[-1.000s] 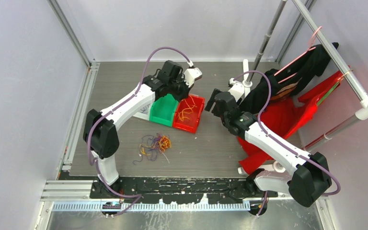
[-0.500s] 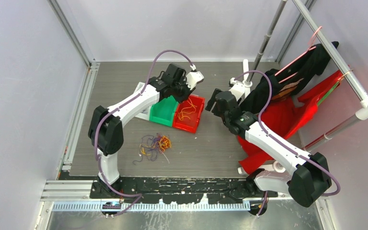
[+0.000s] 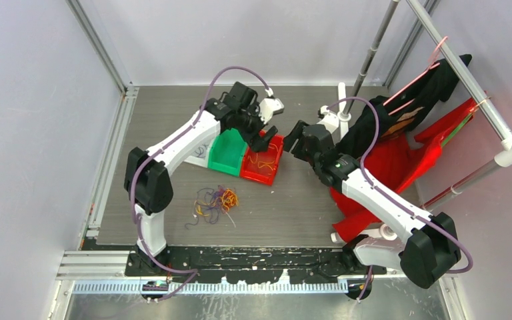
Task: Untangle the cables
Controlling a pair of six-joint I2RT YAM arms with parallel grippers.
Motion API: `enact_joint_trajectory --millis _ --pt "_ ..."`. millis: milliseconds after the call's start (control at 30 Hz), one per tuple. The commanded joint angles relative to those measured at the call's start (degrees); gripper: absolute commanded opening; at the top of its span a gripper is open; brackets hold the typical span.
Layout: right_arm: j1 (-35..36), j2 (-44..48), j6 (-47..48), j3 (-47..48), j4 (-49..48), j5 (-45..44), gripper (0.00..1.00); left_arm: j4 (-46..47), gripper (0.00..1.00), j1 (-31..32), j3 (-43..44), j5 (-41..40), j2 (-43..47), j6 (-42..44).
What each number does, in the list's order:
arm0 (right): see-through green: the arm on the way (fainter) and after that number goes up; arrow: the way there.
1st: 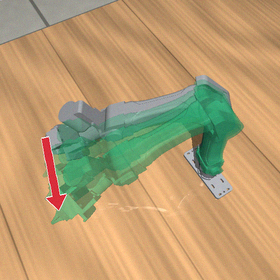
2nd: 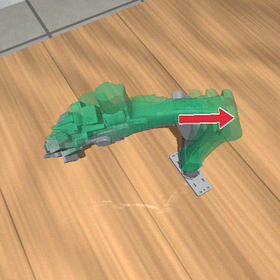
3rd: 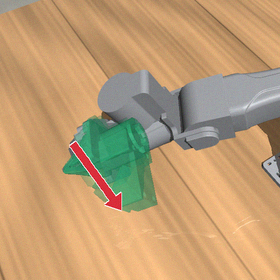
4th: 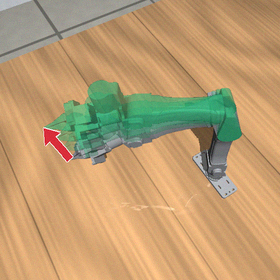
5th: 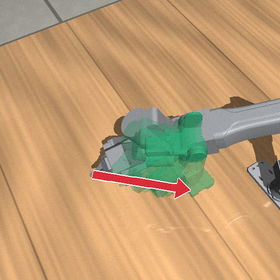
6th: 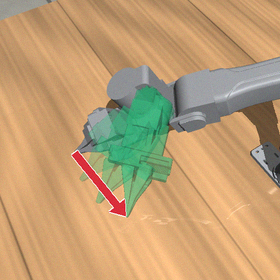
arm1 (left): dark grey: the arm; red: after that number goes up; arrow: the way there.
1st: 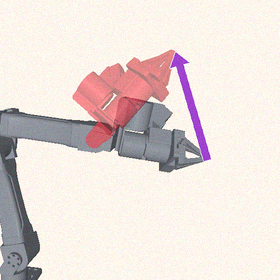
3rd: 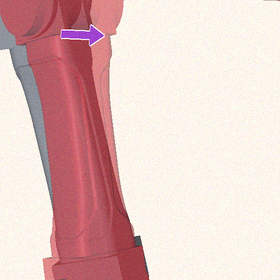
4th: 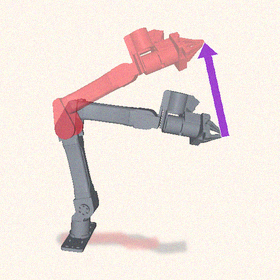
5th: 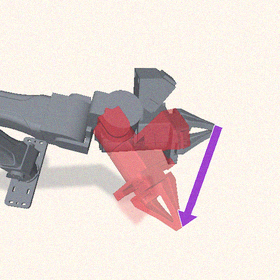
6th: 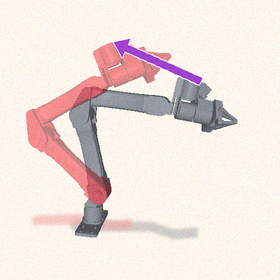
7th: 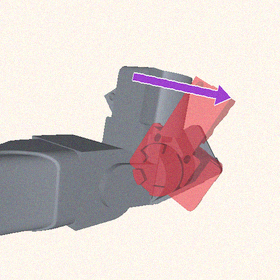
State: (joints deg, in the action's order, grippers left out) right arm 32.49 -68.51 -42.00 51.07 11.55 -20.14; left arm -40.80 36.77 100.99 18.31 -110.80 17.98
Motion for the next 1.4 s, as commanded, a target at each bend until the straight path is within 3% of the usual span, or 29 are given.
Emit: enact_joint_trajectory --millis 0,200,333,533,667,767,967,1200,1267,1367 --pt "-0.33 -0.33 -1.61 1.71 -3.64 1.43 0.68 -8.02 0.86 -3.58 7.63 9.5 3.22 -2.24" --pt "-0.05 -5.93 -2.17 4.59 -4.47 3.52 0.65 -15.21 1.0 -11.37 9.44 14.91 9.28 -2.46" --pt "2.7 -10.36 -3.08 6.26 -4.23 -0.45 0.67 -21.61 1.0 -20.3 8.03 16.73 12.38 -0.78" --pt "6.25 -18.05 -1.53 7.5 -2.31 -9.24 0.68 -25.81 0.99 -30.81 -1.17 19.55 19.69 4.22" --pt "6.12 -21.71 1.86 7.74 -2.25 -12.12 0.67 -29.56 1.0 -33.05 -4.65 18.47 22.89 5.78" --pt "5.64 -24.17 3.33 8.81 -2.07 -12.03 0.63 -33.45 0.99 -33.52 -2.65 16.49 22.51 4.69" --pt "2.74 -27.69 5.79 12.13 -1.81 -10.74 0.41 -39.11 1.0 -35.32 2.6 19.26 20.48 4.08" --pt "1.6 -30.76 6.15 18.67 -0.66 -10.3 0.38 -41.92 1.0 -35.54 2.49 20.18 20.29 6.14" --pt "2.14 -30.36 4.32 19.74 0.84 -11.54 0.39 -42.76 0.99 -35.54 2.45 19.82 20.55 6.9" --pt "5.21 -27.96 4.63 18.71 0.77 -16.48 0.61 -43.18 0.99 -35.54 1.33 19.68 21.78 8.0"
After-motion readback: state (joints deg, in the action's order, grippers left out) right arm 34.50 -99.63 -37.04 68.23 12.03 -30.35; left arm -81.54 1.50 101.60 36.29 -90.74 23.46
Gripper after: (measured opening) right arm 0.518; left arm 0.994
